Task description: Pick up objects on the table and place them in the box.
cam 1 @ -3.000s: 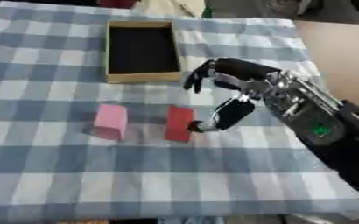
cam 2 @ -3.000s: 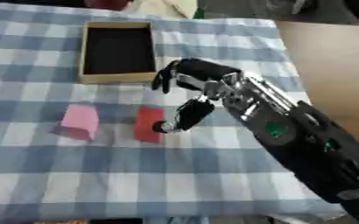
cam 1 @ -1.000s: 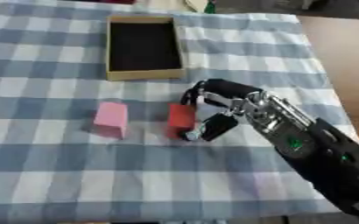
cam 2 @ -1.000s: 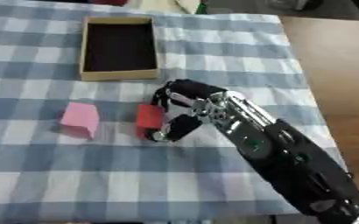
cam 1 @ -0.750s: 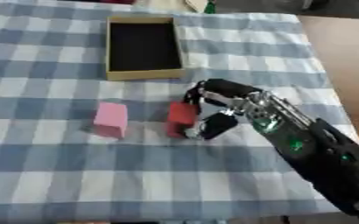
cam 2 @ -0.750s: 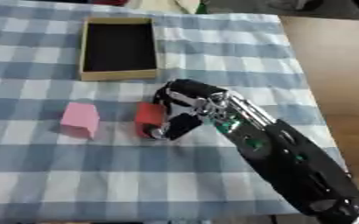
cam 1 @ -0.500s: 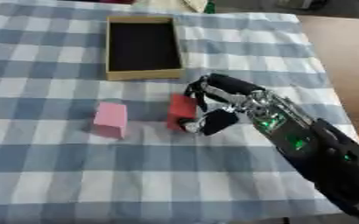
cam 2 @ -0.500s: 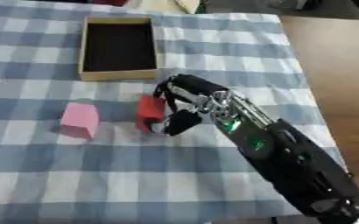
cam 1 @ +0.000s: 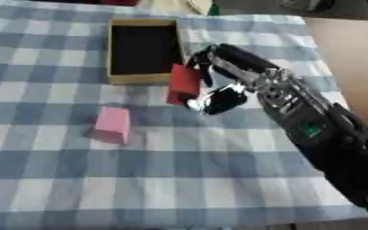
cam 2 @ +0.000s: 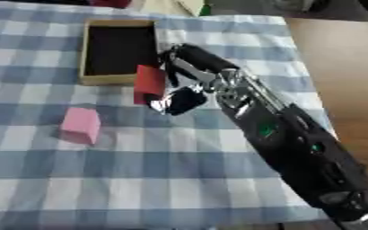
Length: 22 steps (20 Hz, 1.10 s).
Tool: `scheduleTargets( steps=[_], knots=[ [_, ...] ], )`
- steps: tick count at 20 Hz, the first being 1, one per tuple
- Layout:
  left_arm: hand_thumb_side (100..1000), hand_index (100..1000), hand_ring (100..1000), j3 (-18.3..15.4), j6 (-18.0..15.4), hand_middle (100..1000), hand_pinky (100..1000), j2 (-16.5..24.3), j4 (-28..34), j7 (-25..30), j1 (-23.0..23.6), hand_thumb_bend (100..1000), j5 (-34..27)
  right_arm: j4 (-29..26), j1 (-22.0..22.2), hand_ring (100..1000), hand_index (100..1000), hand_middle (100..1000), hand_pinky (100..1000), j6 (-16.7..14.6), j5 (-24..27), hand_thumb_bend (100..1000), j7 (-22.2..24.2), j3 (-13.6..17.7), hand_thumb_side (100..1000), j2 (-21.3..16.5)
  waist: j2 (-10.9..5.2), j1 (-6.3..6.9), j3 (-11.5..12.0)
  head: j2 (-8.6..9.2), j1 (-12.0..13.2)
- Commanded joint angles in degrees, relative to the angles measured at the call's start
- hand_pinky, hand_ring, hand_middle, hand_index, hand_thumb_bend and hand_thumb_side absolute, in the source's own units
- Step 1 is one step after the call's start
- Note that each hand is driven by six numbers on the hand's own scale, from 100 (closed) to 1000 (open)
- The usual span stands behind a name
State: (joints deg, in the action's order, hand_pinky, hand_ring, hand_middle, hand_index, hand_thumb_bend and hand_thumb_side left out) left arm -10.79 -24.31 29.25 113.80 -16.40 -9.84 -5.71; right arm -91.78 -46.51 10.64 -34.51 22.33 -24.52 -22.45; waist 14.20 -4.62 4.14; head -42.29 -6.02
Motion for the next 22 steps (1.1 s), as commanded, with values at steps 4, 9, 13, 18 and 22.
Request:
scheduleTargets(
  steps=[4, 9, 13, 18, 22],
  knots=[
    [794, 749, 639, -0.21, -0.19, 647, 767, 0.75, 0.8, 0.29, -0.67, 100, 0.21, 7.39, -8.54, 649, 612, 323, 845, -1.45, -4.37, 136, 0.97, 3.83, 402, 4.17, -0.11, 1.03, 0.68, 1.79, -1.14],
    [797, 749, 638, 0.21, -0.34, 647, 768, 0.52, 0.8, 0.8, -1.28, 100, -0.06, 20.31, -16.24, 662, 627, 344, 842, -3.13, -10.29, 154, 0.16, 5.98, 408, 9.22, 0.49, 1.34, 1.55, 2.49, -2.68],
    [799, 749, 636, 0.4, -0.45, 647, 768, 0.42, 0.8, 1.12, -1.64, 100, -0.14, 29.7, -20.12, 664, 625, 342, 843, -4.57, -15.23, 148, -3.03, 8.92, 407, 12.8, 1.14, 1.37, 2.24, 2.44, -3.95],
    [805, 748, 634, 0.59, -0.49, 647, 768, 0.26, 0.8, 1.45, -2.03, 100, -0.1, 37.47, -22.92, 668, 630, 351, 842, -5.17, -20.23, 154, -6.71, 12.17, 406, 15.78, 2.02, 1.17, 3.07, 2.11, -4.11],
    [806, 748, 633, 0.69, -0.46, 647, 768, 0.19, 0.8, 1.64, -2.34, 100, 0.02, 41.38, -24.27, 673, 635, 362, 839, -5.62, -23.33, 162, -8.39, 13.66, 403, 16.88, 2.66, 0.83, 3.62, 2.41, -3.88]
  ],
)
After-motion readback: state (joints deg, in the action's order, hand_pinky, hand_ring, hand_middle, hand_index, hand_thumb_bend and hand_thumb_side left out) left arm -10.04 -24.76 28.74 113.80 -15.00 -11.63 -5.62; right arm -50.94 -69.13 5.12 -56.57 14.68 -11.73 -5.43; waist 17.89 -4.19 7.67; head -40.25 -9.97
